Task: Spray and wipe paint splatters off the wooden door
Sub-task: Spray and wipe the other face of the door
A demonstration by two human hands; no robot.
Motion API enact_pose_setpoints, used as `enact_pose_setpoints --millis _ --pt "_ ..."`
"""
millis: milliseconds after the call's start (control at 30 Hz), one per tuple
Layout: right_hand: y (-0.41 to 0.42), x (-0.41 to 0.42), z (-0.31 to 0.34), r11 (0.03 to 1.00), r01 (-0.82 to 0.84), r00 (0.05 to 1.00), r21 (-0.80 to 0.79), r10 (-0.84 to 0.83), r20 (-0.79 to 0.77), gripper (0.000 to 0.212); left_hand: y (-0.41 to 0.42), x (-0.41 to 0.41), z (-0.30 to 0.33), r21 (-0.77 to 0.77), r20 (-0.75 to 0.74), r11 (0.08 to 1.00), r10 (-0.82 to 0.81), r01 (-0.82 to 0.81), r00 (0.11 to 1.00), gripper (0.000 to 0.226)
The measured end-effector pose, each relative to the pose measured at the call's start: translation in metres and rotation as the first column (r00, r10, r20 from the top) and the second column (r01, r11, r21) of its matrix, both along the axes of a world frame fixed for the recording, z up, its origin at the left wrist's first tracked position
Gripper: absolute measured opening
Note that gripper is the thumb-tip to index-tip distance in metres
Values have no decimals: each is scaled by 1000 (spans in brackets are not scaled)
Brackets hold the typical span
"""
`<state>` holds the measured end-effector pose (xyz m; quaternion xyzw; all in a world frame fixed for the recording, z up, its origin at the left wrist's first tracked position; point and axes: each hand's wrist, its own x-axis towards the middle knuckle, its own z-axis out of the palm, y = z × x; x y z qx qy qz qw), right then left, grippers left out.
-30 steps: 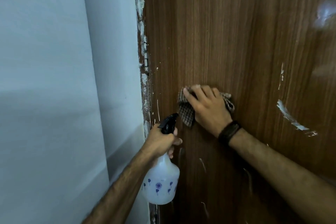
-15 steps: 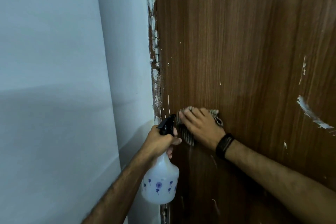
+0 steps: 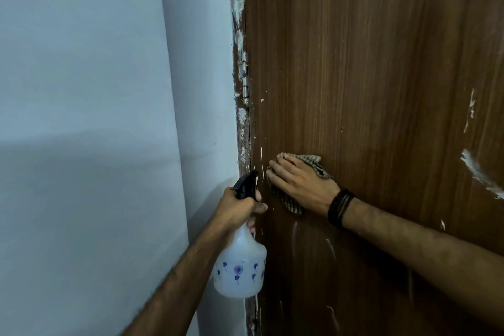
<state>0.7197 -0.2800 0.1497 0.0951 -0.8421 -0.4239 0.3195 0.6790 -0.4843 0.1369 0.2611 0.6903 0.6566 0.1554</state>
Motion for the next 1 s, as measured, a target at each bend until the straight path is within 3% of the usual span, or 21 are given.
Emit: enact_pose_setpoints --millis 133,200,333,500,700,833,1000 --pt "-9 -20 49 998 11 982 -68 -24 -189 55 2 -8 6 -3 -4 999 44 -44 999 23" --pt "-12 -29 63 998 21 980 -59 -32 -195 53 3 -10 8 -5 -4 999 48 -48 999 25" --pt "-6 -29 45 991 25 992 -132 -41 -116 60 0 -10 6 -21 -11 1000 14 -14 1000 22" --pt "-7 -23 -12 993 94 977 71 -106 183 68 -3 -7 -4 -33 -3 999 -4 4 1000 21" --pt "-23 -62 48 993 112 976 29 -104 -190 60 -10 -12 6 -27 -11 999 26 -26 1000 22" --pt "-35 -78 61 992 117 960 37 -104 -261 56 -16 -14 10 7 -35 1000 26 -26 999 27" --pt "-31 -61 0 980 57 996 188 -68 53 39 -19 -17 6 13 -27 999 32 -31 999 23"
